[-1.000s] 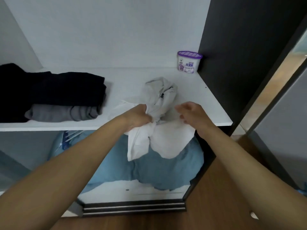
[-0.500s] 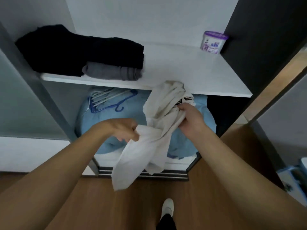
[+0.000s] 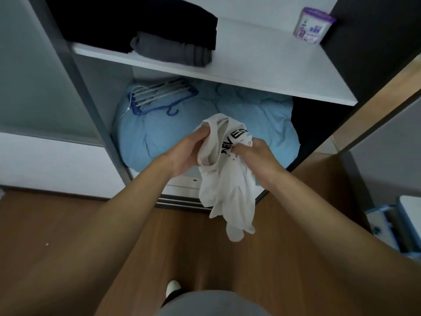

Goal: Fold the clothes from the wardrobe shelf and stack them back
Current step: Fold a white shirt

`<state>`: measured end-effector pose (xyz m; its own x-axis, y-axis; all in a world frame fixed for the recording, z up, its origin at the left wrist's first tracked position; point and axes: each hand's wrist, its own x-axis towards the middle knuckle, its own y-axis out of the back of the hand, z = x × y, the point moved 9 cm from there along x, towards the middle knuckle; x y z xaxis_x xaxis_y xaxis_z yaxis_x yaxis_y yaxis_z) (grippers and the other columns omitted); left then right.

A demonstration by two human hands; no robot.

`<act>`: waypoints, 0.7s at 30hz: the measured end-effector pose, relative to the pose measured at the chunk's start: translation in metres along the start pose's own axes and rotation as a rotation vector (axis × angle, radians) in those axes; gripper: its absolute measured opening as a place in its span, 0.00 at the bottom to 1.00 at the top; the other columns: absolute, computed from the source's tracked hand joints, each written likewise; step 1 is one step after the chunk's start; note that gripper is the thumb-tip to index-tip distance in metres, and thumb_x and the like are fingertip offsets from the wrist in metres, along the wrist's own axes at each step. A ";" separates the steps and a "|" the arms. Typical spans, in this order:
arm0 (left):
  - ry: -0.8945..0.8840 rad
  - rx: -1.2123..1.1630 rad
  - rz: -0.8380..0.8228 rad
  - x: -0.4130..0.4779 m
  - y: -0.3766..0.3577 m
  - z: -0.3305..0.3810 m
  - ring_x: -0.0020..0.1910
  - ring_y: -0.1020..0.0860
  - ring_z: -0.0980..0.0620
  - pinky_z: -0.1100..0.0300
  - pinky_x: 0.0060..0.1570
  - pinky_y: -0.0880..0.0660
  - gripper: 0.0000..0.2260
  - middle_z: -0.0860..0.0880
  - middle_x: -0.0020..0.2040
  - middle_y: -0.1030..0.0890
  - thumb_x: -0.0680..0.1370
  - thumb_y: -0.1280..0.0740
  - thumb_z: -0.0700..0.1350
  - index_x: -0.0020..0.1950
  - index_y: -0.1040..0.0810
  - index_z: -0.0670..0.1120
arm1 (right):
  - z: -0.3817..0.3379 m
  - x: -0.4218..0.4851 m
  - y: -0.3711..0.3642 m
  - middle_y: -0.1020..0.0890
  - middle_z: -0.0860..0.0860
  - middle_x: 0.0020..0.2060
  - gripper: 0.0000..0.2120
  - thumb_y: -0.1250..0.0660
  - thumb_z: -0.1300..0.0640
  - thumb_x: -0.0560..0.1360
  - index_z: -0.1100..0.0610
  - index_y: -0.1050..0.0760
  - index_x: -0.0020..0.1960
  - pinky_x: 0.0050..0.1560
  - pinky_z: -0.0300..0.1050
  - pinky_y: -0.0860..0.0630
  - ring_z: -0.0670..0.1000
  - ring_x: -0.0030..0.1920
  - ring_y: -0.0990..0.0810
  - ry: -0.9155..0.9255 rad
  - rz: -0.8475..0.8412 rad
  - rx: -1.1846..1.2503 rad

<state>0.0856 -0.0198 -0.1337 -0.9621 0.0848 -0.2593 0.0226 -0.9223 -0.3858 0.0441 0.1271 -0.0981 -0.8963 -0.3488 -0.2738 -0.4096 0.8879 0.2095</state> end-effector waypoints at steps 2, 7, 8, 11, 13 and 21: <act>-0.018 -0.017 -0.016 0.002 -0.008 0.001 0.62 0.19 0.49 0.53 0.55 0.21 0.19 0.48 0.62 0.17 0.78 0.41 0.64 0.60 0.18 0.57 | 0.006 -0.003 0.004 0.13 0.51 0.38 0.07 0.32 0.62 0.76 0.56 0.17 0.42 0.39 0.40 0.18 0.50 0.39 0.14 0.016 -0.021 -0.054; -0.044 -0.201 -0.112 0.016 -0.039 0.011 0.67 0.23 0.41 0.50 0.60 0.23 0.33 0.40 0.67 0.21 0.77 0.42 0.70 0.64 0.18 0.44 | 0.025 -0.011 0.038 0.14 0.44 0.37 0.10 0.34 0.61 0.79 0.51 0.17 0.44 0.36 0.32 0.22 0.42 0.38 0.16 0.047 0.013 -0.079; -0.014 -0.167 -0.103 0.017 -0.047 0.010 0.66 0.23 0.41 0.50 0.60 0.22 0.35 0.39 0.66 0.21 0.75 0.41 0.71 0.63 0.18 0.43 | 0.030 -0.013 0.044 0.14 0.44 0.38 0.10 0.35 0.62 0.79 0.51 0.18 0.45 0.36 0.31 0.23 0.41 0.38 0.16 0.048 0.036 -0.056; -0.008 0.177 0.127 0.025 -0.051 0.008 0.60 0.19 0.41 0.46 0.62 0.23 0.19 0.42 0.57 0.15 0.76 0.30 0.56 0.60 0.17 0.44 | 0.040 -0.017 0.054 0.14 0.43 0.39 0.09 0.35 0.59 0.80 0.51 0.18 0.47 0.37 0.30 0.23 0.39 0.39 0.16 0.065 0.020 -0.049; -0.086 0.357 0.265 0.027 -0.050 0.020 0.57 0.17 0.44 0.50 0.61 0.22 0.08 0.45 0.51 0.14 0.79 0.32 0.40 0.56 0.18 0.44 | 0.049 -0.018 0.054 0.13 0.42 0.42 0.05 0.33 0.52 0.80 0.49 0.18 0.48 0.44 0.35 0.20 0.41 0.43 0.15 0.021 -0.096 -0.126; -0.072 1.104 -0.051 0.025 -0.101 0.029 0.42 0.21 0.69 0.78 0.44 0.30 0.17 0.65 0.40 0.17 0.79 0.38 0.34 0.45 0.18 0.54 | 0.031 -0.004 0.103 0.34 0.48 0.70 0.31 0.28 0.58 0.75 0.52 0.37 0.75 0.60 0.41 0.27 0.49 0.64 0.28 0.235 0.142 -0.283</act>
<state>0.0511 0.0643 -0.0755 -0.9693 0.1432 -0.1997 -0.2379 -0.7505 0.6166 0.0110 0.2295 -0.1039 -0.9484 -0.3171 -0.0083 -0.2804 0.8260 0.4889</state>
